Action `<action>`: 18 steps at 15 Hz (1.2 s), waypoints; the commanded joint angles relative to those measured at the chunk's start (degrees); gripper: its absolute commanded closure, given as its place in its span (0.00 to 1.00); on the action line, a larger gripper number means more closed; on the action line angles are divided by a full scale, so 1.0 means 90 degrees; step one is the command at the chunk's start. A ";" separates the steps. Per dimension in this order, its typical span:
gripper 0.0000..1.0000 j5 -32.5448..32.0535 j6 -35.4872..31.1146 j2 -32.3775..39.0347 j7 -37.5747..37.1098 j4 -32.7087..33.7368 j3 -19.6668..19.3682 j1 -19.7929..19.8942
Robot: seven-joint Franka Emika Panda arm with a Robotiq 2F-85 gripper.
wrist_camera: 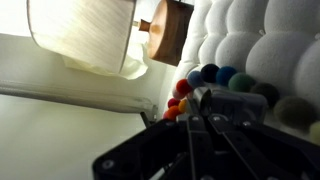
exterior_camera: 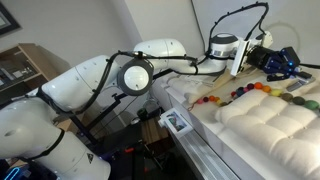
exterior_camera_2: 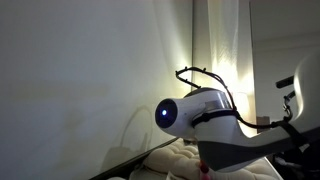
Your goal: Open the flip phone
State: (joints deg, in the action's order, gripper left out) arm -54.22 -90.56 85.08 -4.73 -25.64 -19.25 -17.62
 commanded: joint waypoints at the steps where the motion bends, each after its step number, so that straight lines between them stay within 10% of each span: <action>1: 1.00 -0.0394 0.0149 0.0000 -0.0183 -0.0076 -0.0116 -0.0106; 18: 1.00 -0.0020 -0.0466 0.0004 0.0029 -0.0023 0.0508 0.0471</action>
State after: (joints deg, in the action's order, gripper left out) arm -55.35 -95.04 85.12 -4.80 -26.46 -14.41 -13.49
